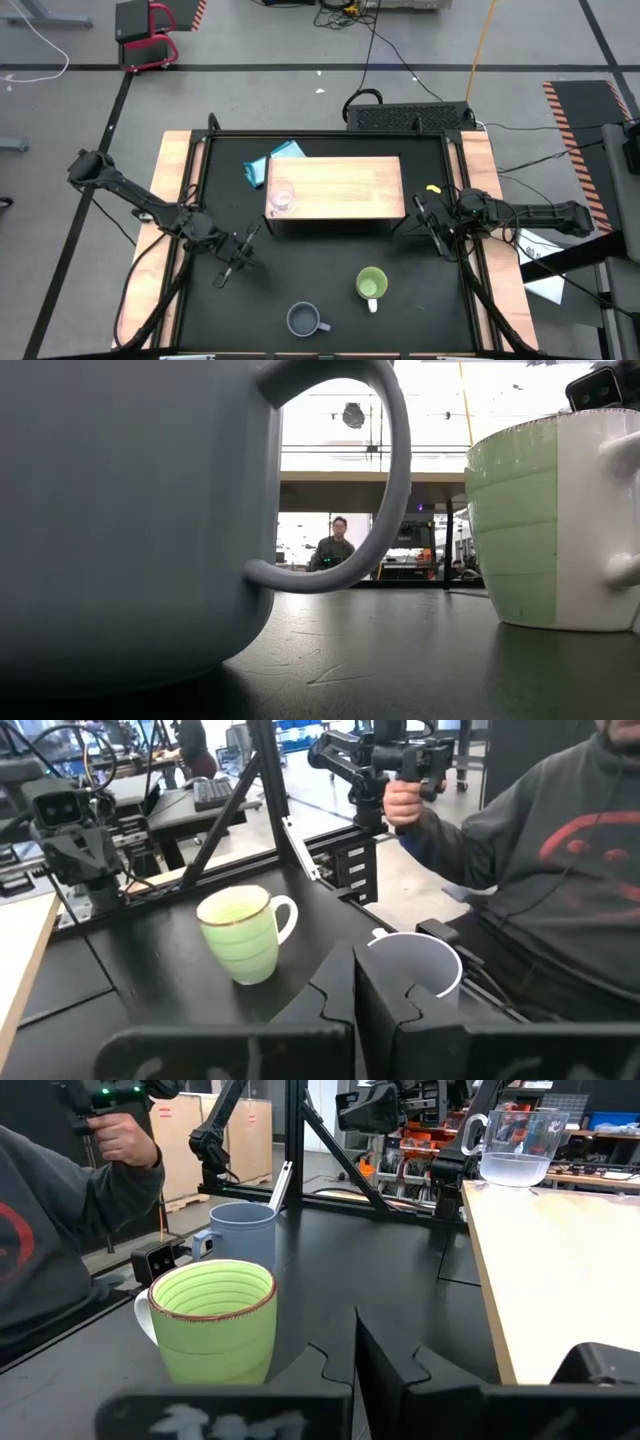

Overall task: Stack small to large cups/mugs on shelf
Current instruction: Put the gray mug on the shelf

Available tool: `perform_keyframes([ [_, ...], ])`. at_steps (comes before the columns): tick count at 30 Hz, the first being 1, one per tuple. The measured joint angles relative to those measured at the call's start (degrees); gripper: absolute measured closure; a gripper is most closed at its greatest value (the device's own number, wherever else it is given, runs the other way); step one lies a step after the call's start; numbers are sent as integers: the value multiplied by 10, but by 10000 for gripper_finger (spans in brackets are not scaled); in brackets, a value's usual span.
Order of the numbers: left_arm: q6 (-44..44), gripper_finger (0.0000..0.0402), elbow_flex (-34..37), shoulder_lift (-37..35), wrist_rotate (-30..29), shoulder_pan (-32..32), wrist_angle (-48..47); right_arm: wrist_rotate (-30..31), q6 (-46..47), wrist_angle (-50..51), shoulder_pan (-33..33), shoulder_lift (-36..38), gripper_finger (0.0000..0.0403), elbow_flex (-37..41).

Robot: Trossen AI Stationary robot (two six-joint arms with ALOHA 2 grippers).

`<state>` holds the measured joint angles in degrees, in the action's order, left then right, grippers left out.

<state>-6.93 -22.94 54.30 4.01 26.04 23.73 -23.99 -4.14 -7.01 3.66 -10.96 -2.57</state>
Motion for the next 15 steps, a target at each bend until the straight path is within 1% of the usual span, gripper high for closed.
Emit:
perform_keyframes([
  [7,40,401,0,20,0,3,14,0,-1,0,0,0,403,0],
  [12,44,401,0,68,-3,17,91,0,-1,-3,0,0,403,0],
  [15,32,401,0,95,-30,31,151,0,0,-5,0,0,403,0],
])
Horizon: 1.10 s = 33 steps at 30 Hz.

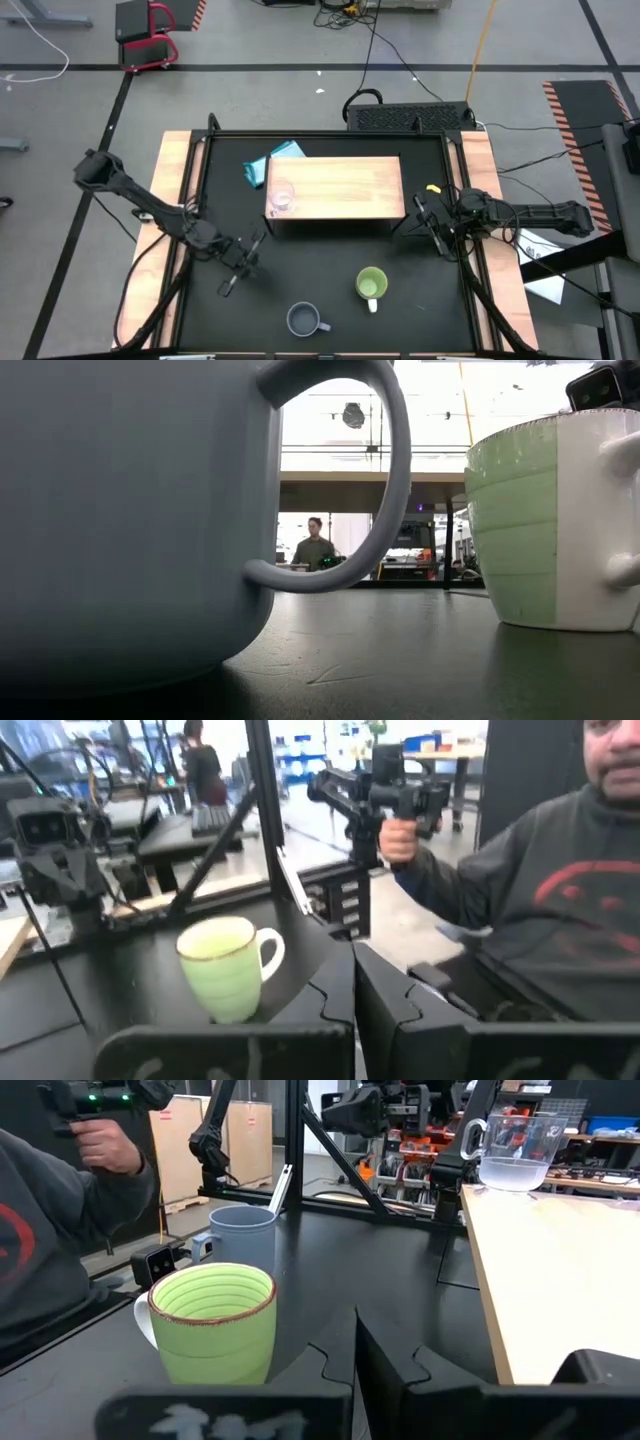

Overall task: Stack small to large cups/mugs on shelf
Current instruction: Put the gray mug on the shelf

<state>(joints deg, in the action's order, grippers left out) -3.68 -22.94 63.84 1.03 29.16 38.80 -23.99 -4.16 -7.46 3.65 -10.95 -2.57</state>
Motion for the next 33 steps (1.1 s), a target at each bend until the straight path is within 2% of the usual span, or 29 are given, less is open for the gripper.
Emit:
perform_keyframes([
  [8,0,401,-25,41,-46,32,38,0,0,0,0,0,403,0],
  [20,0,401,-173,143,-76,63,-77,0,0,0,0,0,403,0],
  [33,8,401,-268,216,-67,74,-174,-1,0,1,0,0,403,0],
])
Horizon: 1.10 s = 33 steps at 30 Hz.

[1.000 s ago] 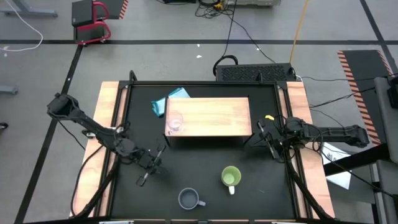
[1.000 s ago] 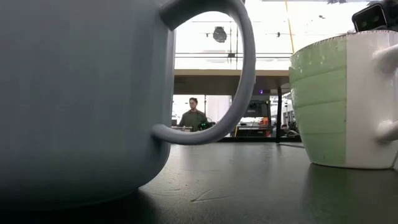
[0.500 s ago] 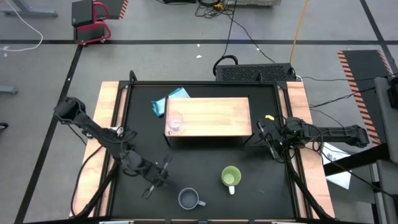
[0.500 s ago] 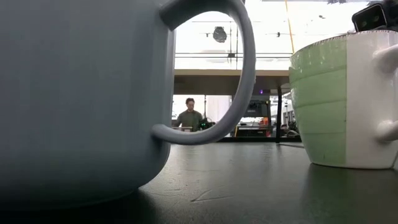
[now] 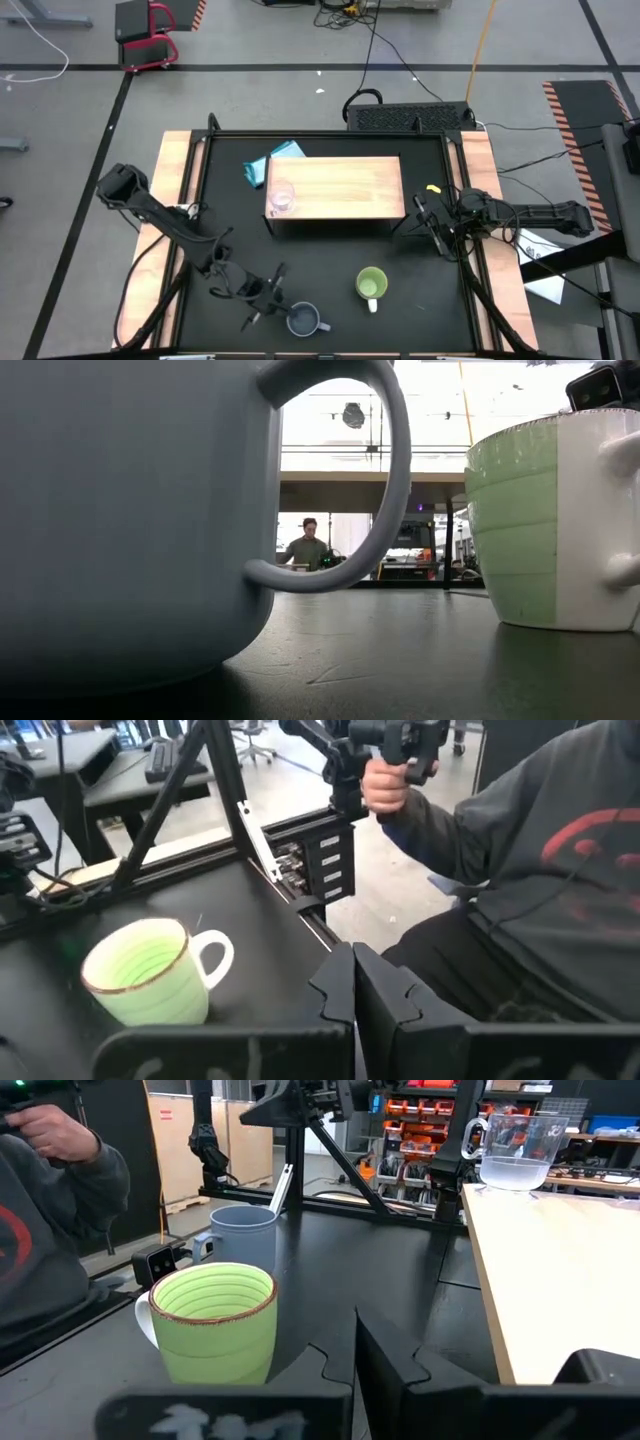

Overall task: Stack small to large cups/mugs on shelf
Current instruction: Put the gray mug on the shelf

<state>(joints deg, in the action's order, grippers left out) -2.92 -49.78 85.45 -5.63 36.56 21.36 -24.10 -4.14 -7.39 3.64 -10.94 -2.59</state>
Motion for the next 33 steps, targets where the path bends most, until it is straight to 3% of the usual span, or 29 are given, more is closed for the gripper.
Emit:
perform_keyframes([
  [9,-17,401,-23,24,32,4,-10,0,0,0,0,0,403,0],
  [22,-4,401,-23,23,24,-8,-28,0,3,0,0,0,403,0],
  [33,27,401,-94,23,-51,-12,-160,0,3,0,0,0,403,0],
])
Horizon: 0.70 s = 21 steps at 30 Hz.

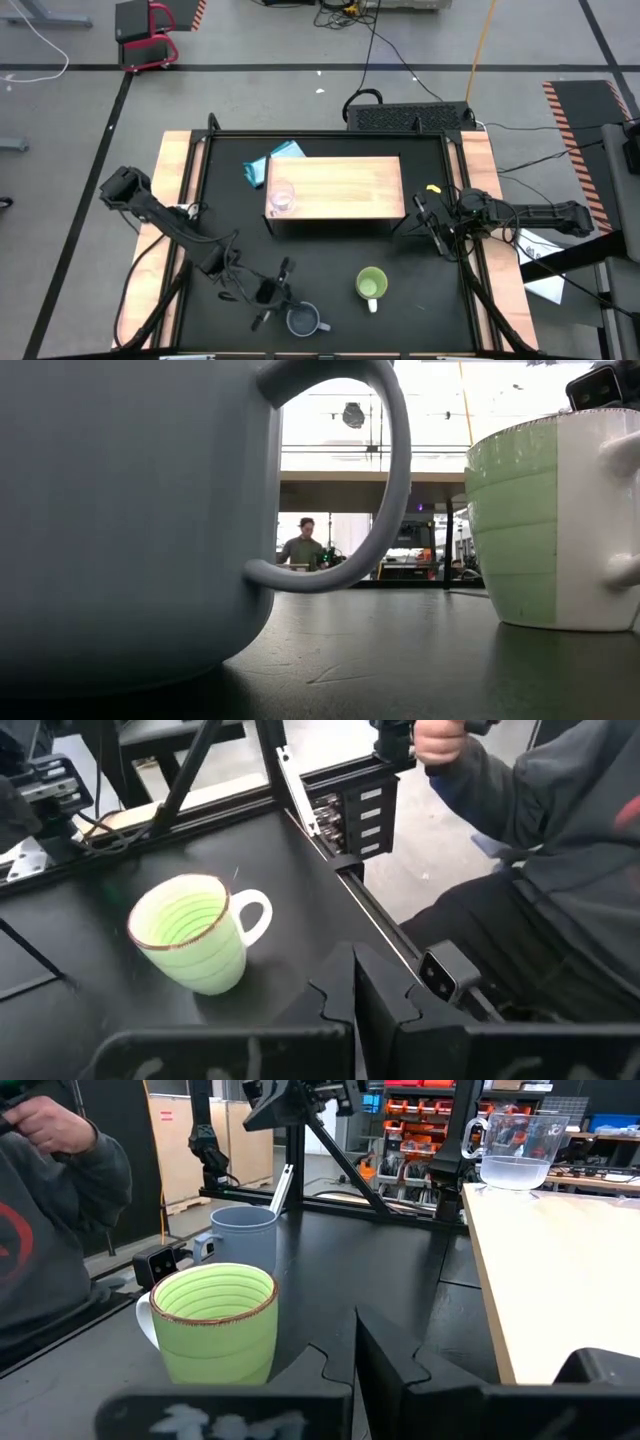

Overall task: Stack small to large cups/mugs on shelf
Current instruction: Put the gray mug on the shelf

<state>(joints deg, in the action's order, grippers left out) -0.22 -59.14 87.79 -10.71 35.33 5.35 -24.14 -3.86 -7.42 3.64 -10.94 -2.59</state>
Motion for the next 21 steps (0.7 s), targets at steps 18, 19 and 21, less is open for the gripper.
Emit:
perform_keyframes([
  [18,0,401,-149,116,32,-22,-166,0,-2,5,0,0,403,0],
  [19,-1,401,-155,116,33,-20,-174,0,-2,5,0,0,403,0],
  [21,-1,401,-160,115,33,-19,-179,0,-2,4,0,0,403,0],
])
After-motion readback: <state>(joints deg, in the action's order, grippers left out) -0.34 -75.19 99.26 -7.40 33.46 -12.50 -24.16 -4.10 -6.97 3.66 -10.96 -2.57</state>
